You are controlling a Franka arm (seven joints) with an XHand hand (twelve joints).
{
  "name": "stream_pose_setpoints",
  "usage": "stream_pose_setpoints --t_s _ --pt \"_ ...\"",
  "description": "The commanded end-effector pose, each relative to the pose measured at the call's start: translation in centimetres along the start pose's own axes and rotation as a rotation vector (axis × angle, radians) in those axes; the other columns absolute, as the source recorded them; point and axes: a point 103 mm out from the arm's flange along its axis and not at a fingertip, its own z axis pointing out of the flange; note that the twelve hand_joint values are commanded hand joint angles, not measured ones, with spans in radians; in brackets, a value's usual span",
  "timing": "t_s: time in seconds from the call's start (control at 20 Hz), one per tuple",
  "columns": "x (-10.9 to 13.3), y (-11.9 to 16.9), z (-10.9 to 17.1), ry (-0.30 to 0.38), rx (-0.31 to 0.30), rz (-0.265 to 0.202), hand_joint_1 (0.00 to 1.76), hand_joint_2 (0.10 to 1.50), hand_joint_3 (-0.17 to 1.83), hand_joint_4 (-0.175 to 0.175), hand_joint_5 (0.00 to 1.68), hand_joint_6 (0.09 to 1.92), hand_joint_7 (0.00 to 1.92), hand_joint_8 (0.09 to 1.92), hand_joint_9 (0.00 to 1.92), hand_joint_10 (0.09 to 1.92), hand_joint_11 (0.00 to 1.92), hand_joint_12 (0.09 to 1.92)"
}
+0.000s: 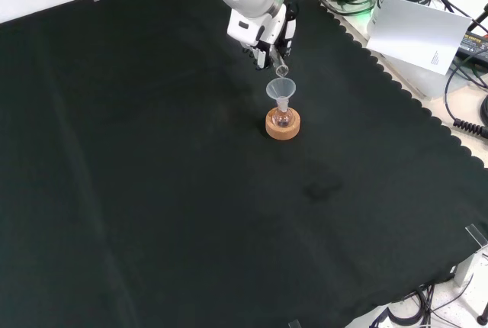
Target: Pour the water from the graduated cylinder into the round-bottom flask.
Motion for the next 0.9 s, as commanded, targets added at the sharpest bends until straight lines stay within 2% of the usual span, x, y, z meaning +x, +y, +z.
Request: stream_pose_setpoints --t_s 0.05,0.45,0.9 --pt "0.3 0.0 -0.3 -0.021 0.034 0.011 1.13 1.13 -0.01 -0.134 0.97 1.03 1.27 0.33 1.44 0.09 1.36 0.68" --pt "0.6 0.1 -1.0 -0.054 0.092 0.041 1.13 1.13 -0.01 -0.133 0.97 1.04 1.27 0.33 1.44 0.09 1.36 0.68" --pt "0.6 0.2 -1.5 -0.079 0.130 0.065 1.13 1.13 -0.01 -0.132 0.96 1.04 1.27 0.32 1.44 0.09 1.36 0.68"
